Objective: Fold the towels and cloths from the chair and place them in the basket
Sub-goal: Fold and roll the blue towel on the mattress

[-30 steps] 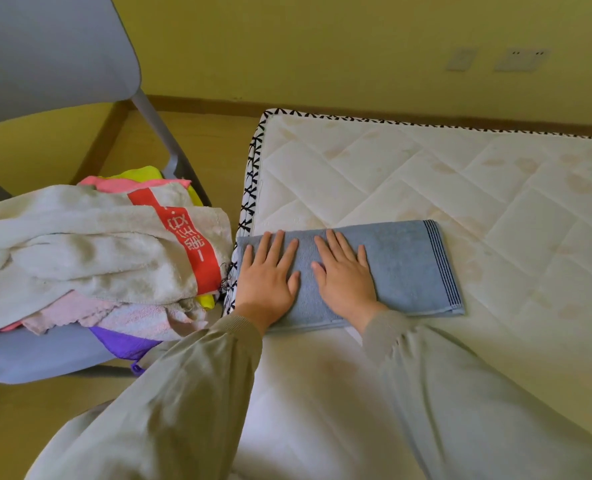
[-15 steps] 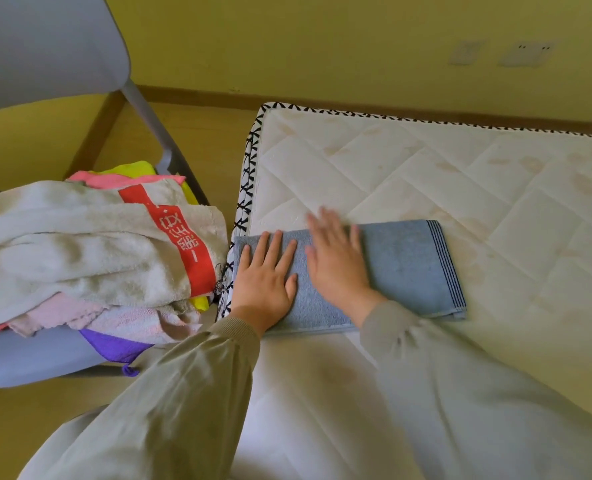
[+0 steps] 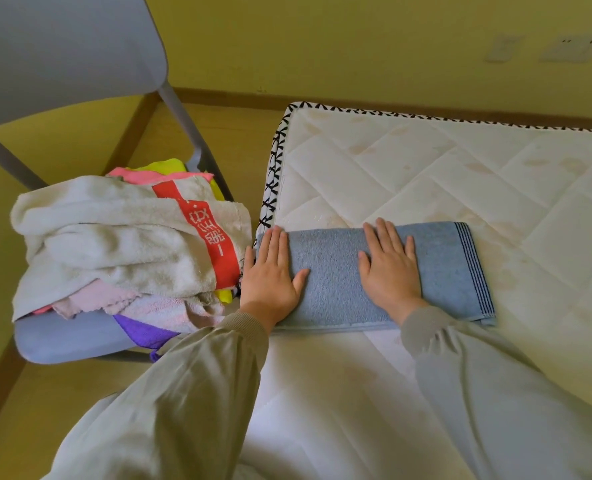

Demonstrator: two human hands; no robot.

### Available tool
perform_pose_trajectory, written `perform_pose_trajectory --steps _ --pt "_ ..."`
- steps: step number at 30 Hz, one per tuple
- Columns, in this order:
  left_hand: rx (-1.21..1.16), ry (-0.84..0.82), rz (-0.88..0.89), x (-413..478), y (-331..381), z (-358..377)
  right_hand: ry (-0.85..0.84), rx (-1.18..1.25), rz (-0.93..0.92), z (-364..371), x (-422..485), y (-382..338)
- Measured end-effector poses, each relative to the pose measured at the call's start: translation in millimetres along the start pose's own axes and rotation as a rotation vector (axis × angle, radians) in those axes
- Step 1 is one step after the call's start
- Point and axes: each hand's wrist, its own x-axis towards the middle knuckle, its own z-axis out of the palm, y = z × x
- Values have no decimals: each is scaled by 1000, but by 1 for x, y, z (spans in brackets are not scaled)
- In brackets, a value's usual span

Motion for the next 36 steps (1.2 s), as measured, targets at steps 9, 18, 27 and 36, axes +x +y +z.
perform_pose_trajectory --steps 9,18,27,36 --pt "-76 -28 -34 20 -4 -29 -6 -26 14 3 3 -4" --pt "-386 -334 -140 54 -18 -86 -70 -58 14 0 3 -3" --pt "-1168 -432 -573 32 -19 -81 -263 -56 19 -20 10 -9" --pt "-607 -117 -85 15 2 -133 -342 418 -67 -100 46 -62"
